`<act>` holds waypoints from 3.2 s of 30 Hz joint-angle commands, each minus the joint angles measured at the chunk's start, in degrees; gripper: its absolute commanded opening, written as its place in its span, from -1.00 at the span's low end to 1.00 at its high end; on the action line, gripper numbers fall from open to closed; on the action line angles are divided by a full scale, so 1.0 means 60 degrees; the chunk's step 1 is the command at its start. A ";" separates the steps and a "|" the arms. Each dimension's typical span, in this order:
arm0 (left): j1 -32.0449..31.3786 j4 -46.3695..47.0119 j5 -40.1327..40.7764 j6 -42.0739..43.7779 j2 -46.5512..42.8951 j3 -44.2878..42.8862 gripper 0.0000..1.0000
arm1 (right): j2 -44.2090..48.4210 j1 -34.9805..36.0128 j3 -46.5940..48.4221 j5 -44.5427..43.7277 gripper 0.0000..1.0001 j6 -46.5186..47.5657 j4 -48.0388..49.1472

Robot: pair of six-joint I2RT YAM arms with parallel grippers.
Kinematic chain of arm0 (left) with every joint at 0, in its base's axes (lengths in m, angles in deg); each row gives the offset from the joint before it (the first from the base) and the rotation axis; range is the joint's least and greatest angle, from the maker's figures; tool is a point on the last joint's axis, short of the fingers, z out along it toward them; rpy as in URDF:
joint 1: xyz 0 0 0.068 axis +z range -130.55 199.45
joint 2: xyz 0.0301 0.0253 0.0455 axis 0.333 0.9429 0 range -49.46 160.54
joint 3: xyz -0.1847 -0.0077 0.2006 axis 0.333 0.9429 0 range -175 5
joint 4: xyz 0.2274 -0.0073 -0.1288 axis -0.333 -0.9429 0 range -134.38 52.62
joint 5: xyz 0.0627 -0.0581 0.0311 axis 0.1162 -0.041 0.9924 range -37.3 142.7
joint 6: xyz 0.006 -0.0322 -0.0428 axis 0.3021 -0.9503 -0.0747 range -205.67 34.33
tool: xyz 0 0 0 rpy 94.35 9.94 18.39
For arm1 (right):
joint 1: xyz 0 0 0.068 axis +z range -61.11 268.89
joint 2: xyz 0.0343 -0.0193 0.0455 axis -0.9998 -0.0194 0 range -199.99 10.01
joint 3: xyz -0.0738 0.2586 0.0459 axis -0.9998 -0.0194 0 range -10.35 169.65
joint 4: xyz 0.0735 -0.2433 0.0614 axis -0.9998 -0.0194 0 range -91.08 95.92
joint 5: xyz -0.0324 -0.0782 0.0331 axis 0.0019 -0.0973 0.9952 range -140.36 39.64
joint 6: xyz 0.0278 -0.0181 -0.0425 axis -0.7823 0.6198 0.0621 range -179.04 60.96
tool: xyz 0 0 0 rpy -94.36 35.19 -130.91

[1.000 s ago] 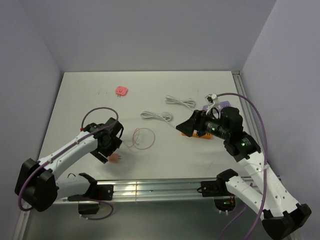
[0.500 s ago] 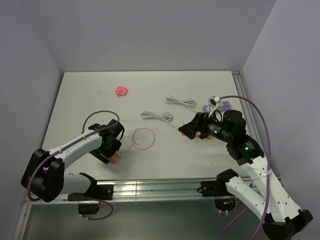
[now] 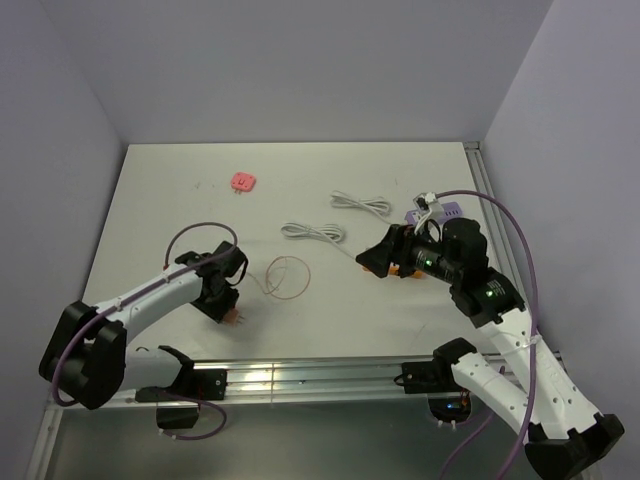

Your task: Insert the plug

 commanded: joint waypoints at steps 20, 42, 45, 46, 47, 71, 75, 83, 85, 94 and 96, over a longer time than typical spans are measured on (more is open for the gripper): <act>0.0004 0.3089 -0.1426 0.7053 -0.4720 -0.2051 -0.99 | -0.1558 0.0486 0.0647 0.1914 1.00 0.0027 0.0872; -0.2793 0.3461 -0.1768 1.0293 -0.4500 -0.2666 -0.99 | -0.7227 0.3723 0.6889 0.1211 0.48 0.0878 -0.1693; -0.3012 0.3519 -0.1504 1.0513 -0.4559 -0.2651 -0.99 | -0.7595 0.3958 0.7168 0.1167 0.49 0.0950 -0.2118; -0.3057 0.3534 -0.1416 1.0557 -0.4602 -0.2637 -0.99 | -0.7639 0.4002 0.7197 0.1109 0.49 0.0951 -0.2235; -0.3101 0.3563 -0.1329 1.0586 -0.4646 -0.2608 -0.99 | -0.7683 0.4032 0.7241 0.0978 0.48 0.0936 -0.2410; -0.3775 0.4896 -0.0976 1.1289 -0.5042 -0.1772 -0.99 | -0.8326 0.4193 0.8104 0.0743 0.18 -0.0456 -0.2379; -0.3790 0.4941 -0.1049 1.1392 -0.5028 -0.1801 -0.99 | -0.8591 0.4325 0.8384 0.0537 0.18 -0.0134 -0.2807; -0.3834 0.5028 -0.1064 1.1436 -0.5086 -0.1816 -0.99 | -0.8972 0.4427 0.8735 0.0464 0.15 0.0218 -0.3334; -0.3834 0.5043 -0.1137 1.1421 -0.5086 -0.1816 -0.99 | -0.9060 0.4442 0.8808 0.0552 0.12 0.0349 -0.3452; -0.3892 0.4823 -0.1298 1.1524 -0.4984 -0.1889 -0.99 | -0.9324 0.4618 0.9028 0.0713 0.10 0.0760 -0.3848; -0.3907 0.4706 -0.1255 1.1539 -0.4969 -0.1963 -0.99 | -0.9383 0.4676 0.9072 0.0801 0.04 0.0833 -0.3935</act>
